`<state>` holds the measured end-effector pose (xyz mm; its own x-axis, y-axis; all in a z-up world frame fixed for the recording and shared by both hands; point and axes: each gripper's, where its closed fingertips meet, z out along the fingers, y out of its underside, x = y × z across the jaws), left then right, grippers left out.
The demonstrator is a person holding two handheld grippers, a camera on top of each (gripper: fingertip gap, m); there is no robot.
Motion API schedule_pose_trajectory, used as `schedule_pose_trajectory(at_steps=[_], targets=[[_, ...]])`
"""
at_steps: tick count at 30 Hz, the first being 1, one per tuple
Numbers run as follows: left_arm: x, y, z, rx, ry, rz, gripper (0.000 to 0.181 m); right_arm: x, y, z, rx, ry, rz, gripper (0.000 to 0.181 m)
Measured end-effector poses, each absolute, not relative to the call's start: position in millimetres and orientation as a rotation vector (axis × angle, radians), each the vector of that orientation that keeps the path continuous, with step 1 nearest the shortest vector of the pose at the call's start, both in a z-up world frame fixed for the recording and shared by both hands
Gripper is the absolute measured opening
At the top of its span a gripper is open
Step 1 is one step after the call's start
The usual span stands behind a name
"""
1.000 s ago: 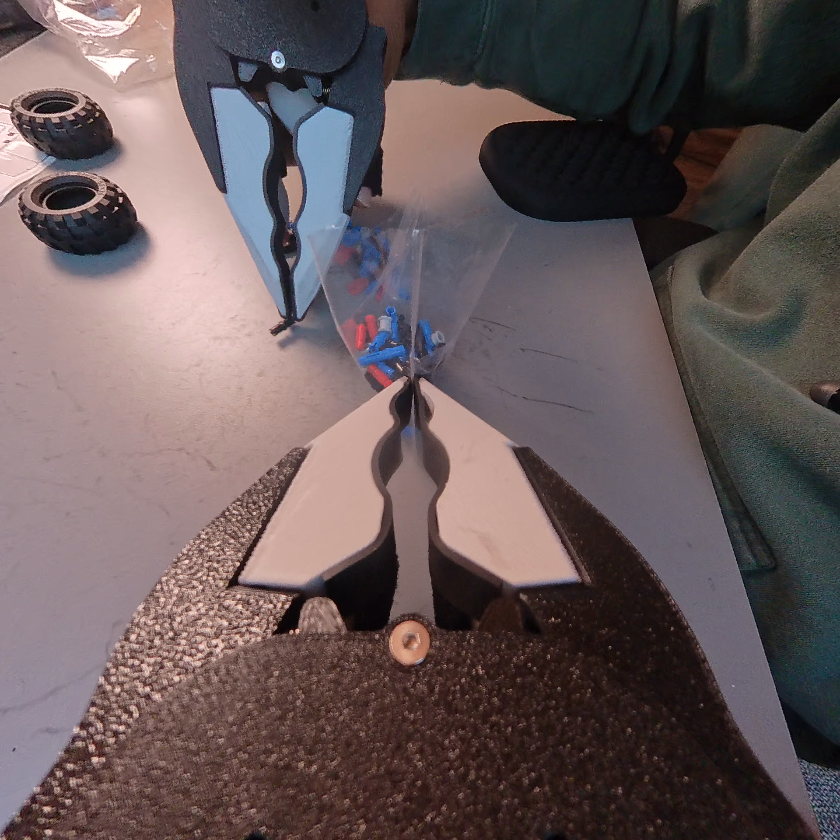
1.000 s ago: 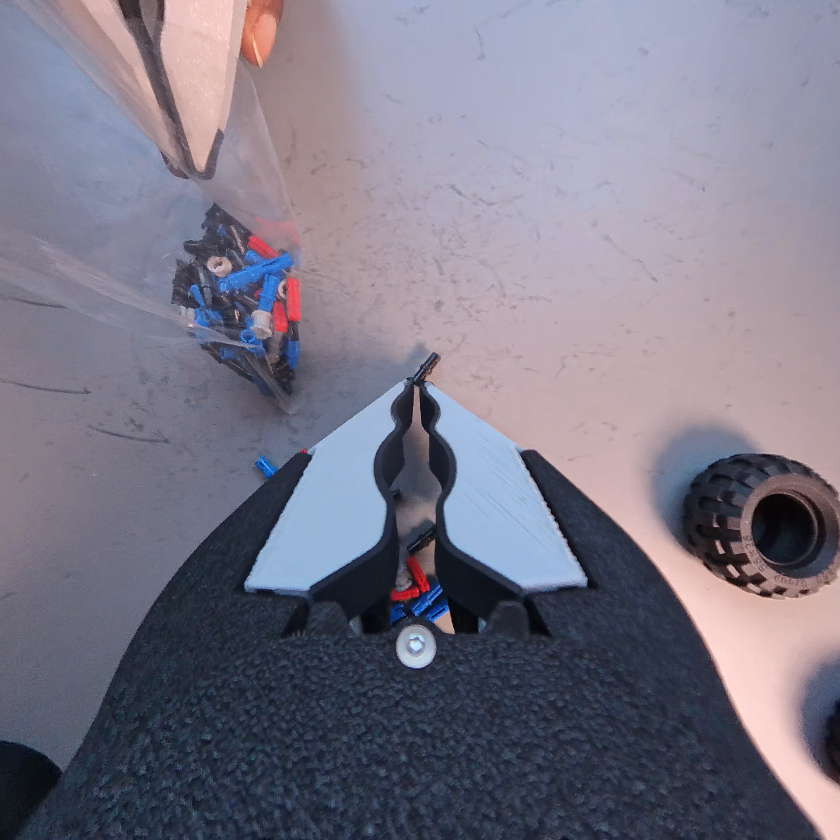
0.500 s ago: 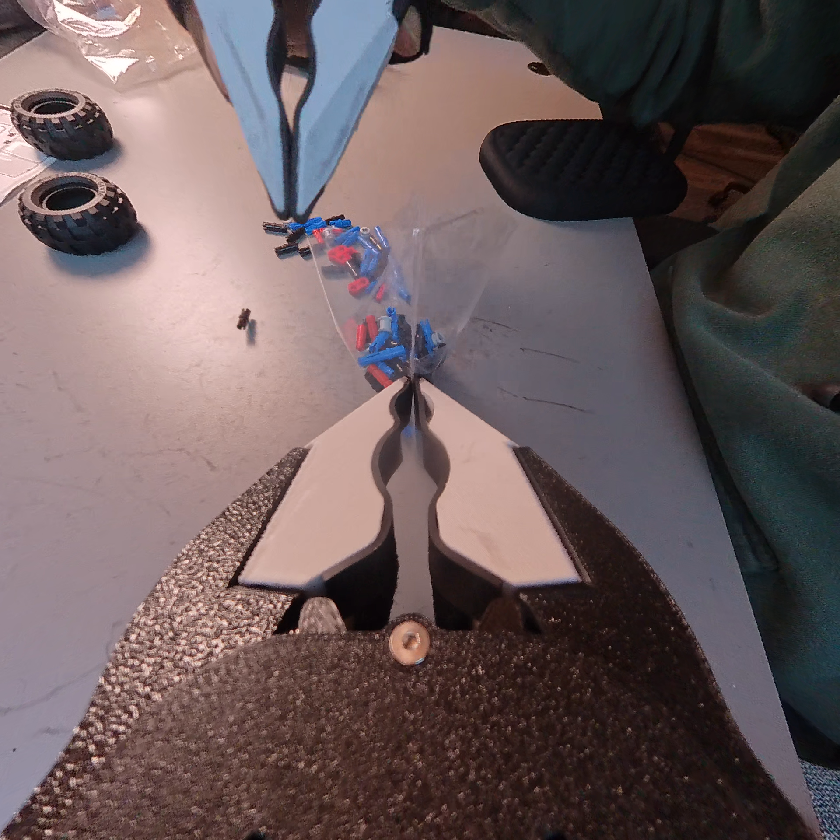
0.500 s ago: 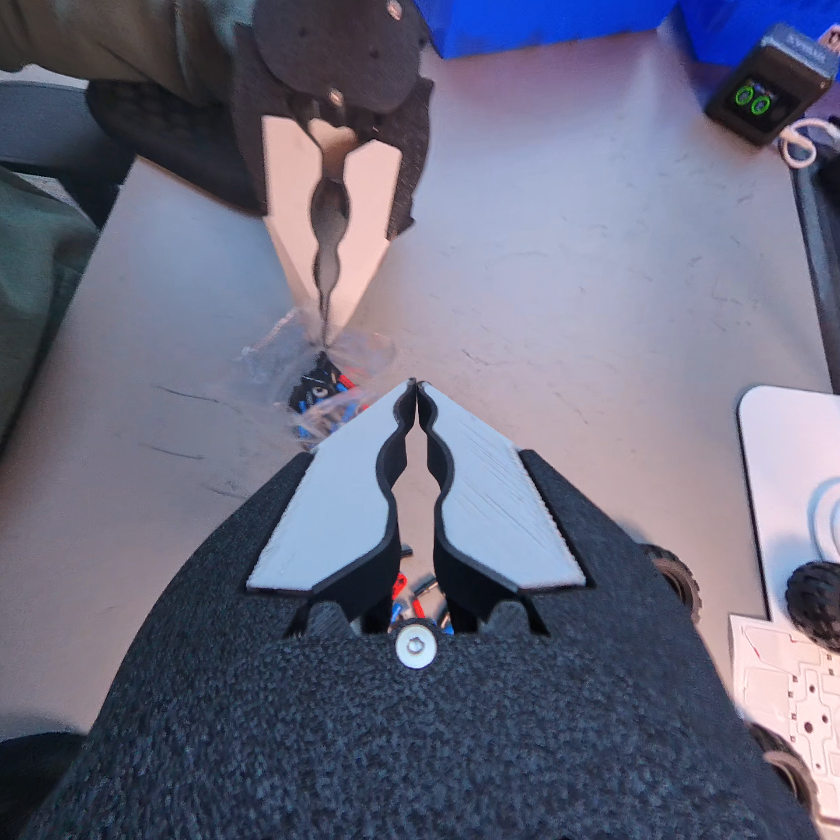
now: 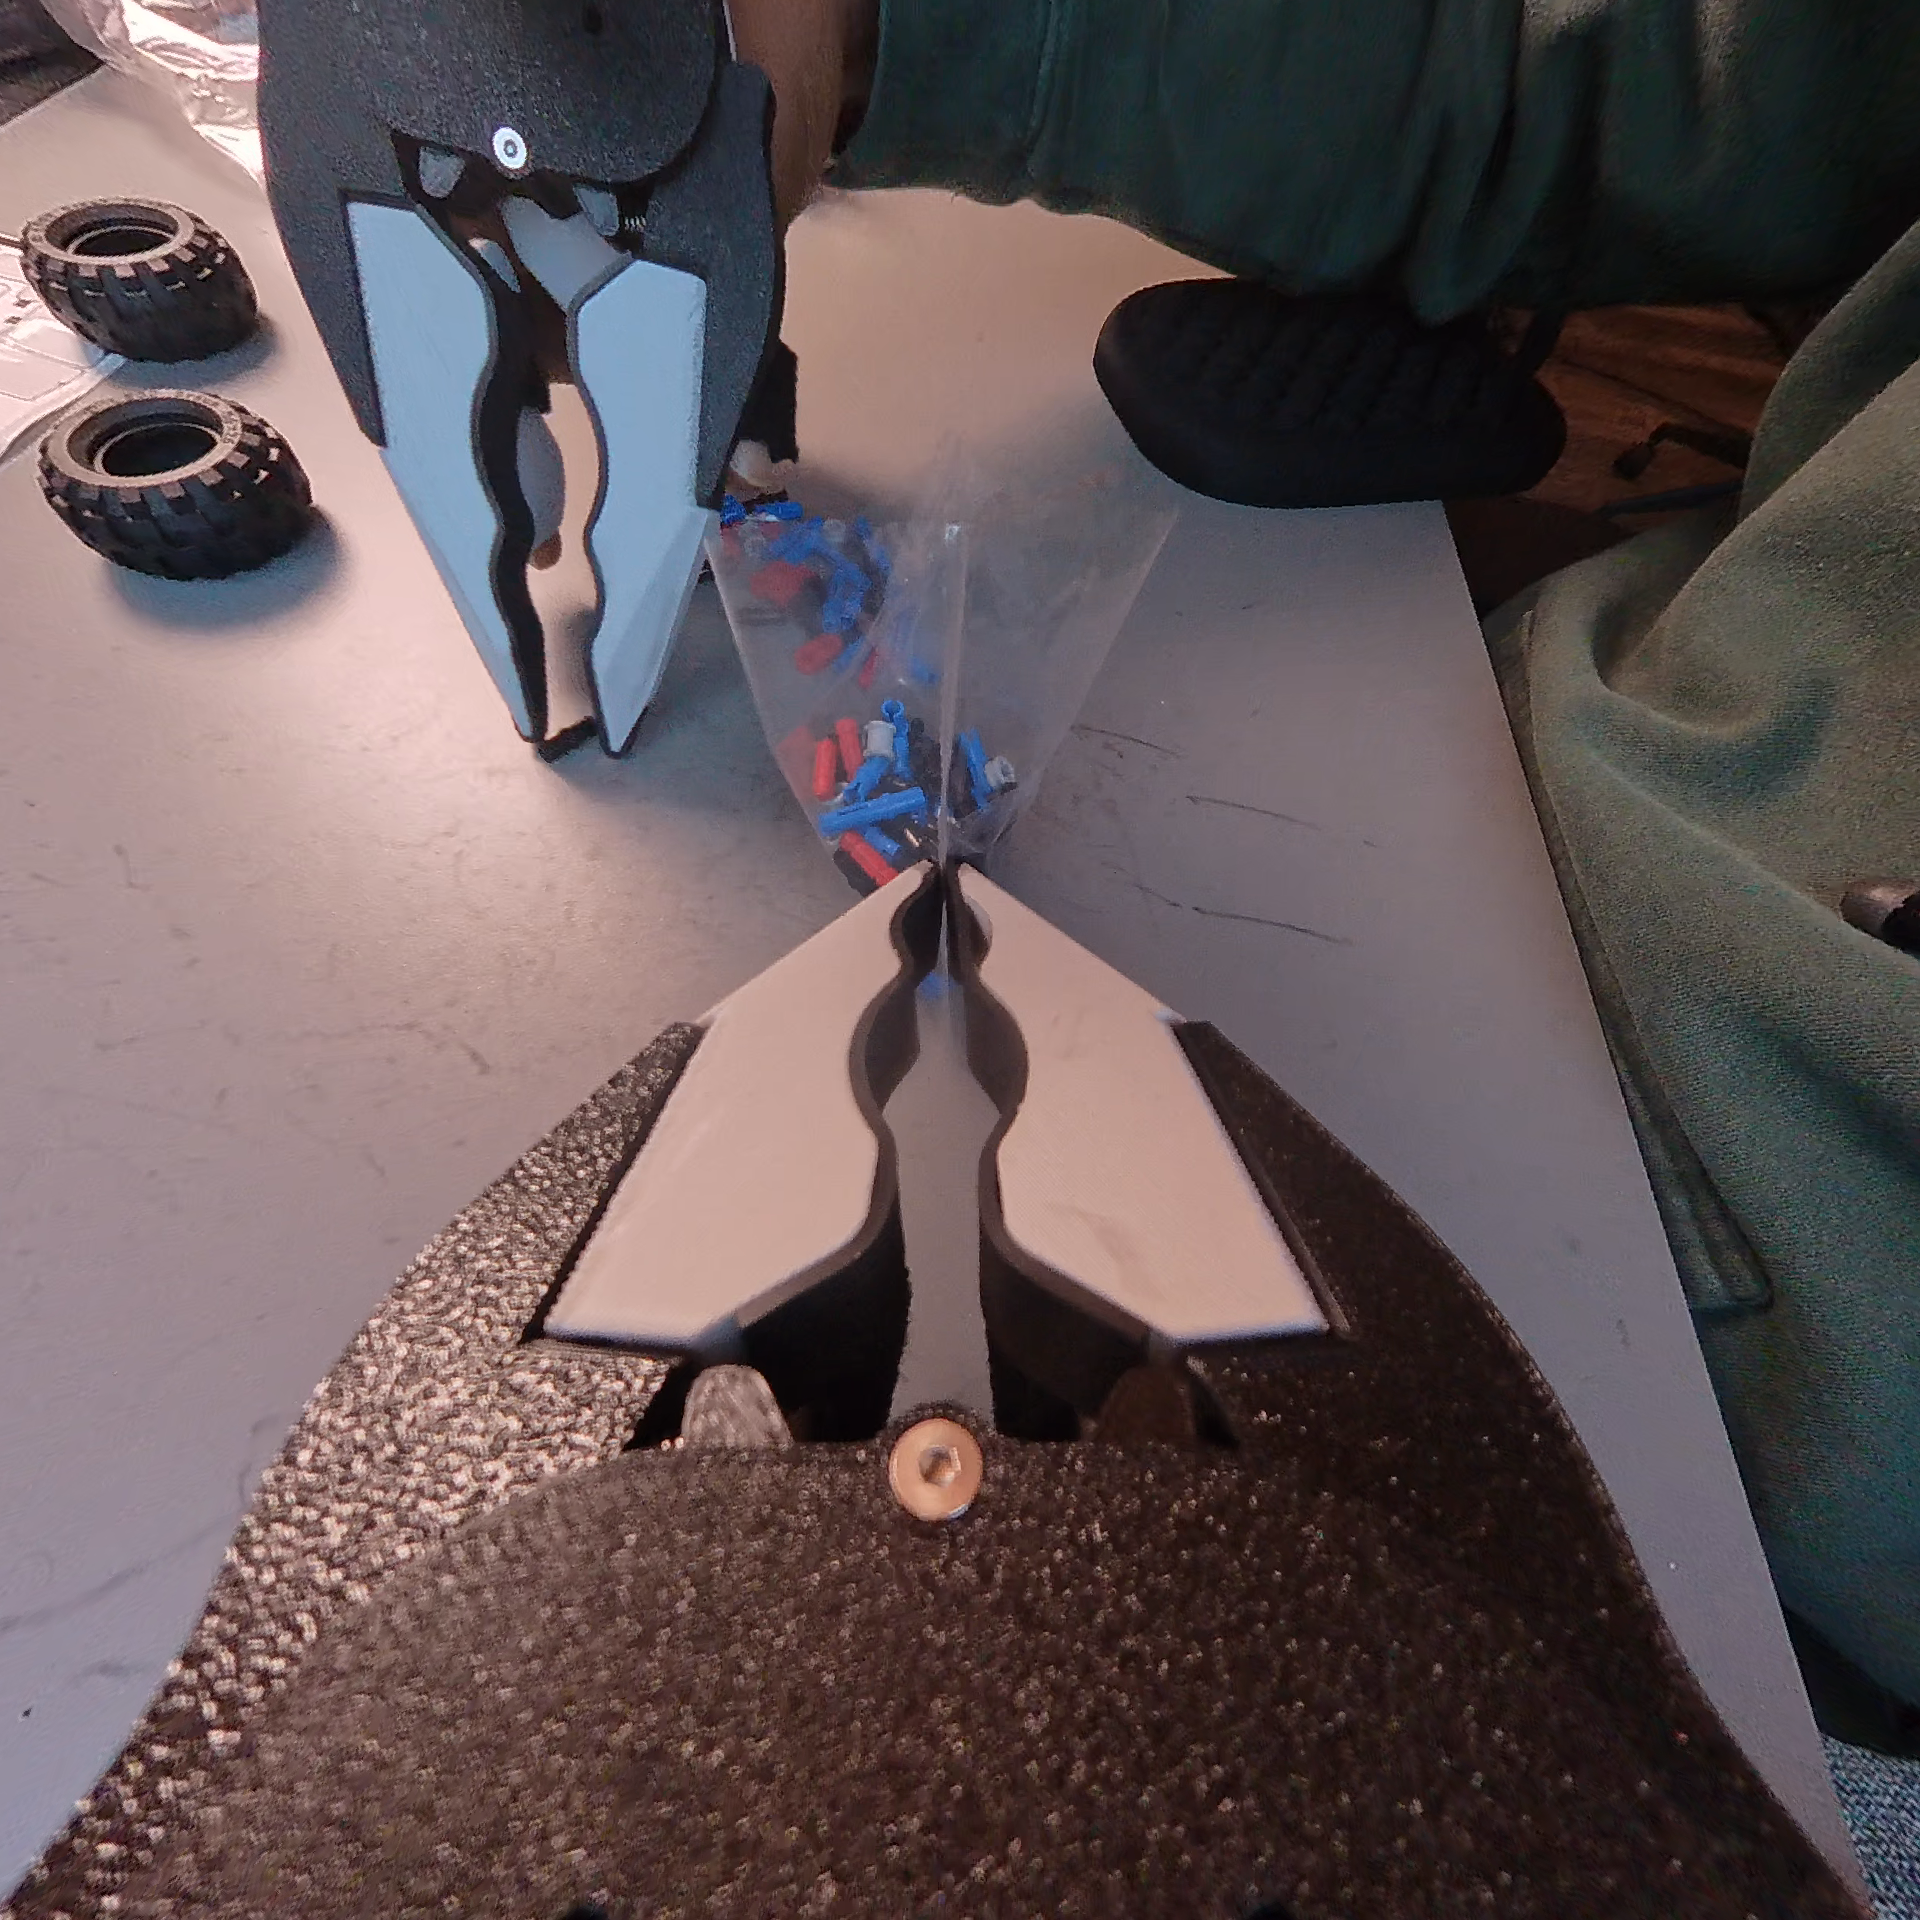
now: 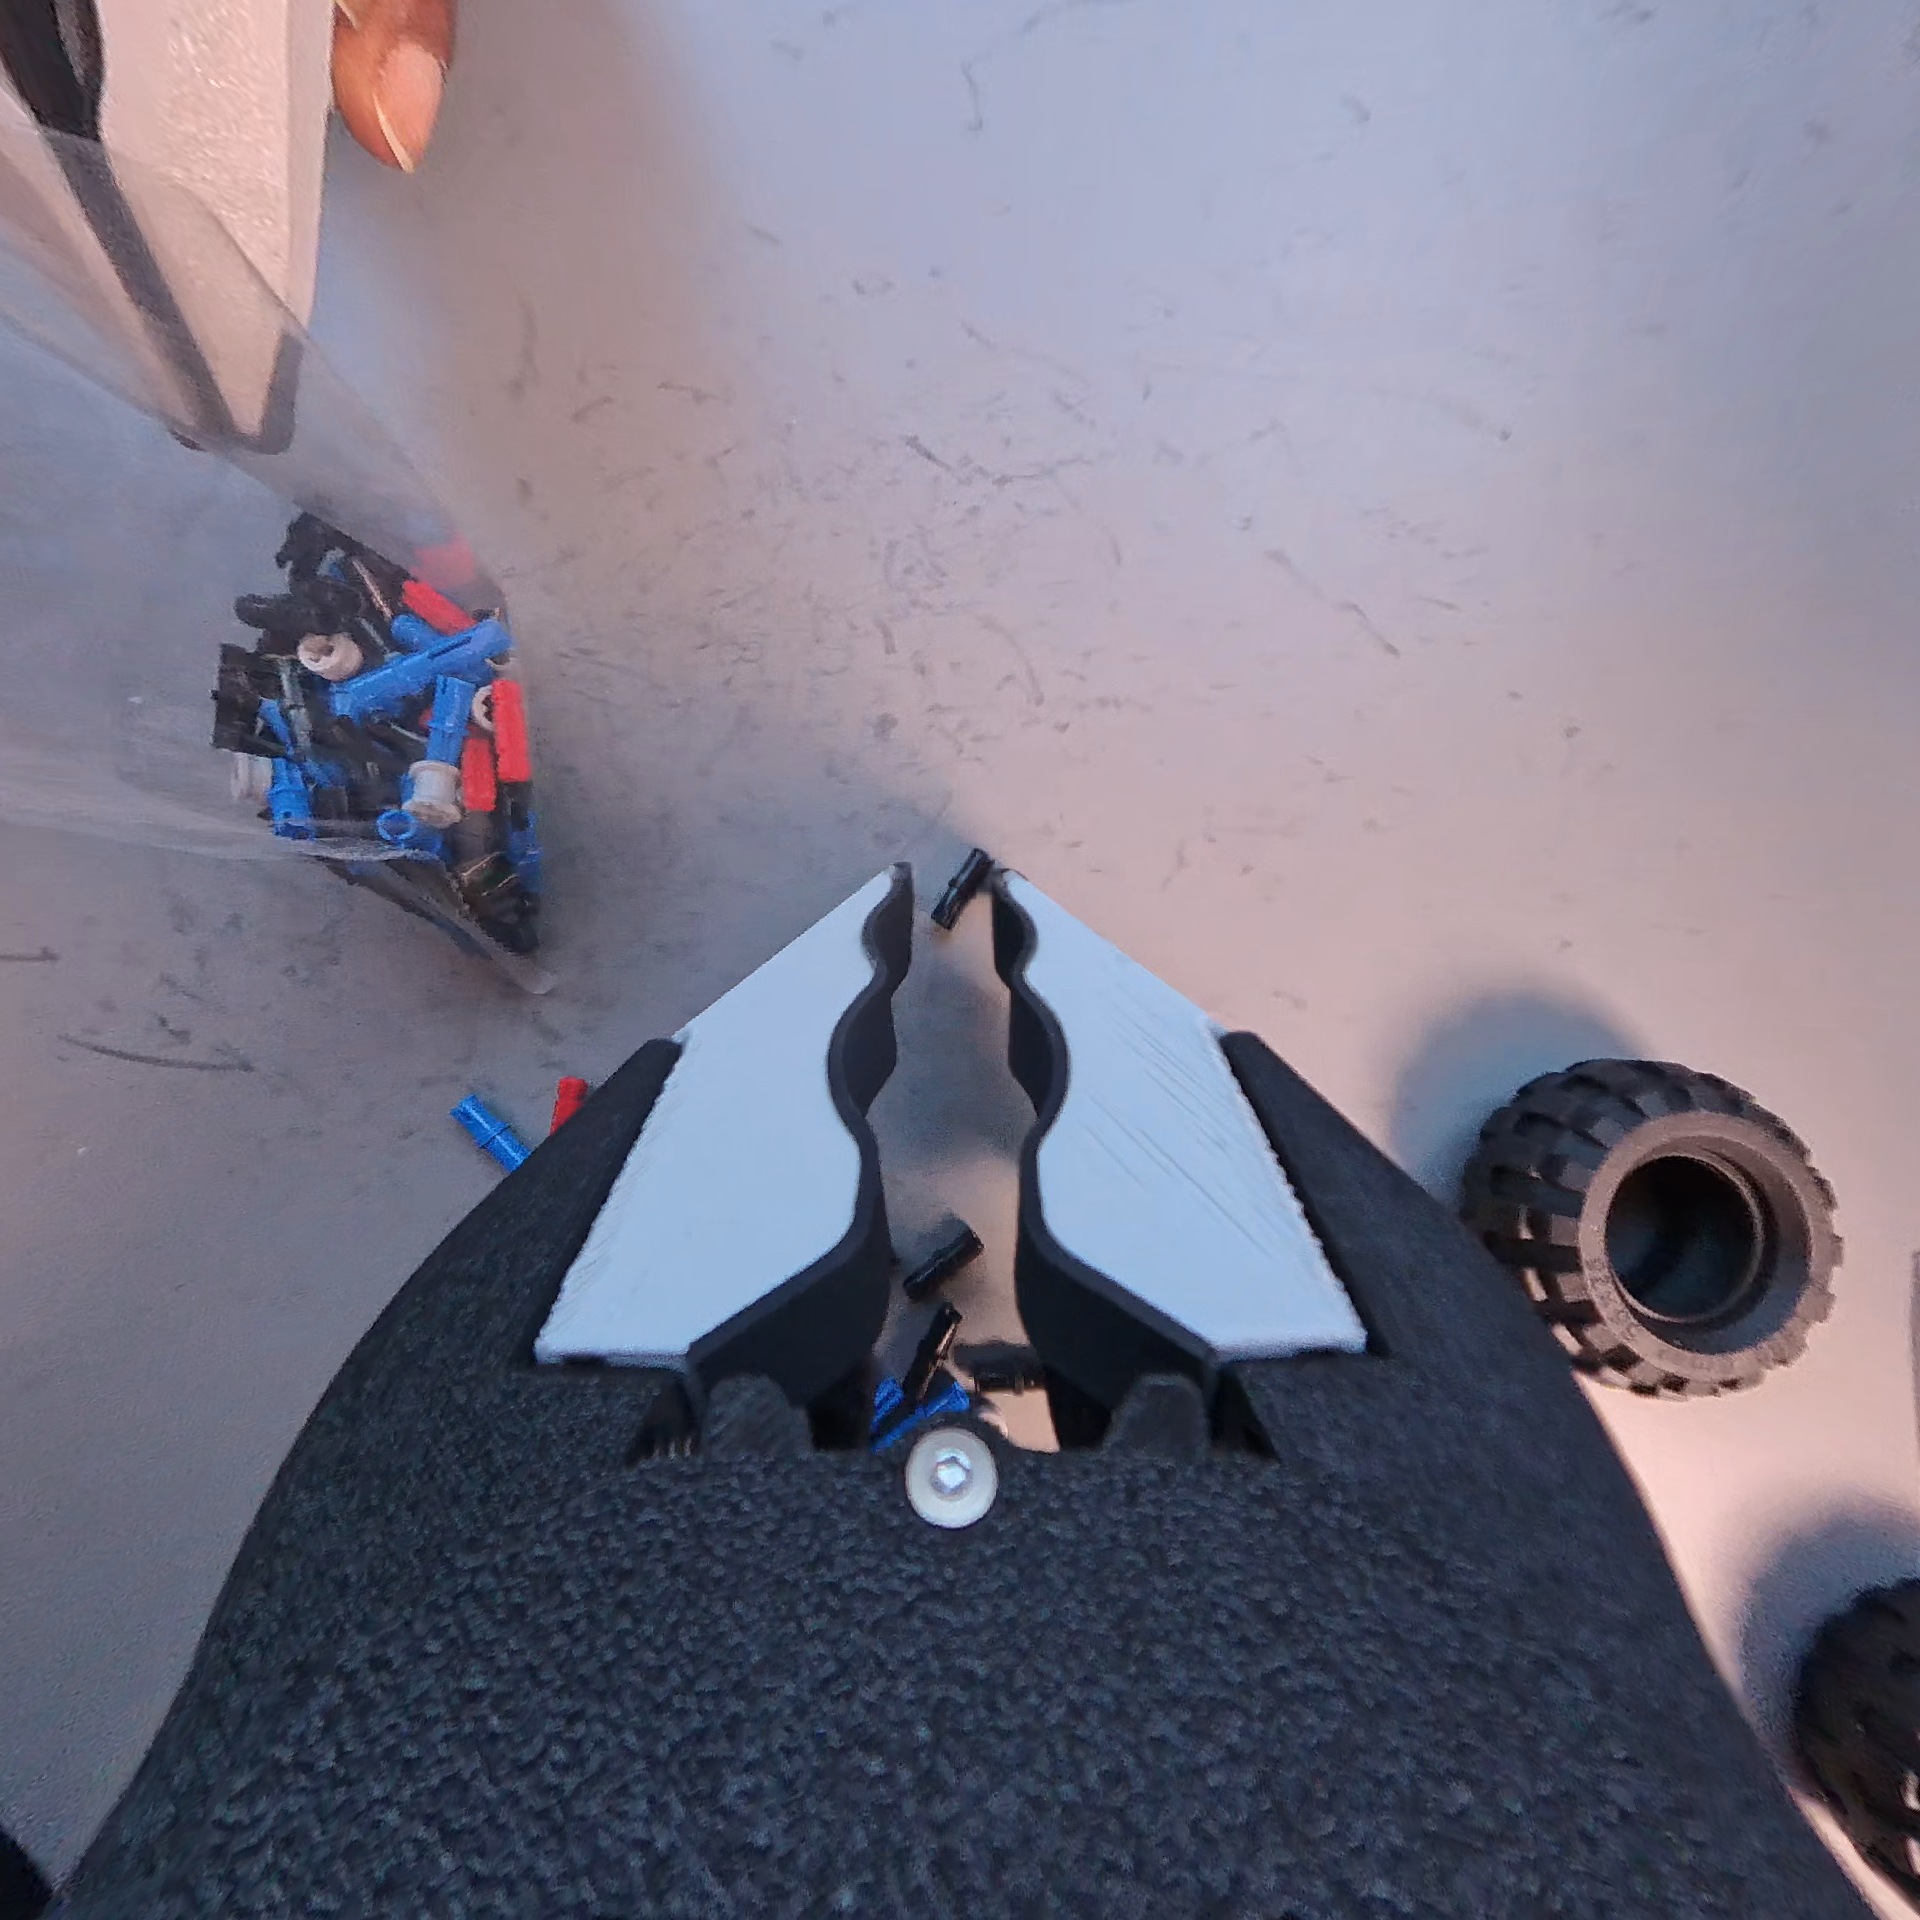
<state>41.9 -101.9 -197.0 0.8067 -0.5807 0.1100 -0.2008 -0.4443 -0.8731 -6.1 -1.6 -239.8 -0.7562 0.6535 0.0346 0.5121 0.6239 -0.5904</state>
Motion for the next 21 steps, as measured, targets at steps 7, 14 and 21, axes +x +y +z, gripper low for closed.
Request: schedule_pose_trajectory(at_steps=[7, 14, 21], targets=[[42, -102, -197, -2.022, 0.578, -0.493, 0.0, 1, -23, -207, -0.845, -2.574, 1.015, 0.004], [42, -102, -197, -2.022, 0.58, -0.491, 0.0, 38, -78, -125, -0.558, -2.496, 1.477, 0.004], [42, -102, -198, -2.023, 0.581, -0.489, 0.0, 38, -63, -132, -0.63, -2.465, 1.423, 0.018]])
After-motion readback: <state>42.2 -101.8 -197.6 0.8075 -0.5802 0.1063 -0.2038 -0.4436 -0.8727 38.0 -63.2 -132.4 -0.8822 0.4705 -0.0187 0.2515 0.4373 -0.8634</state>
